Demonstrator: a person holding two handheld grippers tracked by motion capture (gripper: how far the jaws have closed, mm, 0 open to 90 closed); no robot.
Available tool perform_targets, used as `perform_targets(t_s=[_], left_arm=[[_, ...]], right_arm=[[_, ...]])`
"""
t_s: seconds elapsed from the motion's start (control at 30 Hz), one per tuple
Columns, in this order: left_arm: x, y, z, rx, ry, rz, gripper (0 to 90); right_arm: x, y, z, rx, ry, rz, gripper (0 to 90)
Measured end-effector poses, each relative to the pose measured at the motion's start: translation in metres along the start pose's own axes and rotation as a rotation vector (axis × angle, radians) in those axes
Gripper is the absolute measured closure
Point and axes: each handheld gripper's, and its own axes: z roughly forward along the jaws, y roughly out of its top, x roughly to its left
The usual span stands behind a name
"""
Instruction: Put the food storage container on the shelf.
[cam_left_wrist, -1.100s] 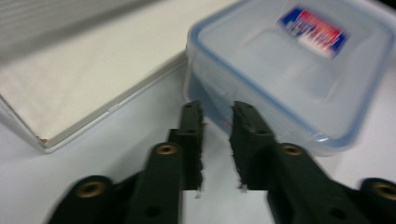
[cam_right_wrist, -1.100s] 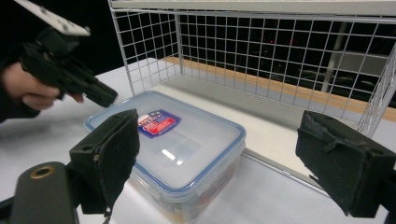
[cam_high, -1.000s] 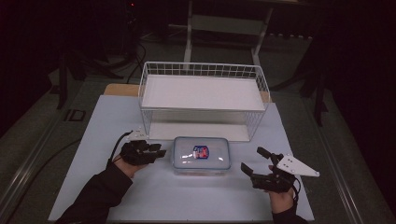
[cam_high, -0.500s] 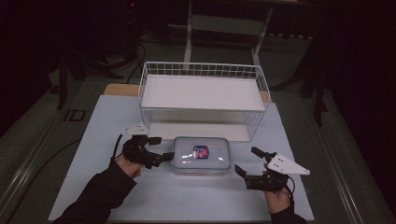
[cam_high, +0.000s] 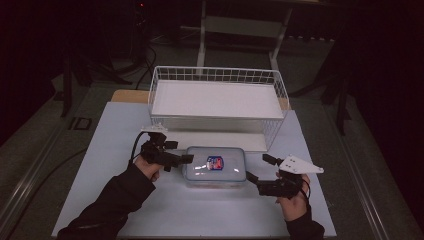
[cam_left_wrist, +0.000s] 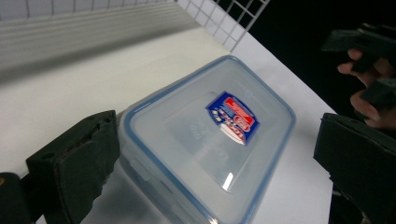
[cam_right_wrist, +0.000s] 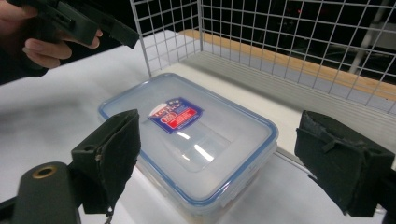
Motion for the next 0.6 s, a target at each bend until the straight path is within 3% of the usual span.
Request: perform_targets(t_s=[0.07,0.1,0.13,0.2,0.27,0.3,0.37,0.4,0.47,0.5,0.6], left_arm=[[0.003,0.0,0.002,0.002,-0.005,-0.016,0.6],[0.01,-0.002,0.008,0.019,-0.007,-0.056,0.6],[0.01,-0.002,0.008,0.019,-0.007,-0.056,0.6],[0.017,-0.005,0.014,0.044,-0.012,-0.096,0.6],[0.017,-0.005,0.014,0.044,-0.012,-0.096,0.6],[0.025,-0.009,0.019,0.075,-0.026,-0.148,0.6],[0.028,-0.01,0.021,0.089,-0.027,-0.165,0.6],[0.033,-0.015,0.024,0.109,-0.054,-0.212,0.6],[0.033,-0.015,0.024,0.109,-0.054,-0.212,0.6],[0.037,-0.018,0.027,0.117,-0.068,-0.262,0.7],[0.043,-0.024,0.032,0.163,-0.083,-0.321,3.5]], right_arm=[[0.0,0.0,0.0,0.0,0.0,0.0,13.2],[0.002,0.001,0.007,0.012,0.002,0.007,11.0],[0.002,0.001,0.007,0.012,0.002,0.007,11.0],[0.004,0.001,0.01,0.007,-0.007,0.007,10.6],[0.005,0.0,0.01,0.011,-0.009,0.009,10.6],[0.006,-0.001,0.011,0.015,-0.012,0.008,10.6],[0.006,-0.001,0.011,0.019,-0.009,0.012,10.6],[0.006,-0.003,0.012,0.025,-0.007,0.017,10.6],[0.006,-0.004,0.012,0.028,-0.004,0.021,10.6],[0.007,-0.004,0.013,0.034,-0.002,0.017,10.7],[0.007,-0.005,0.014,0.041,0.003,0.021,10.7]])
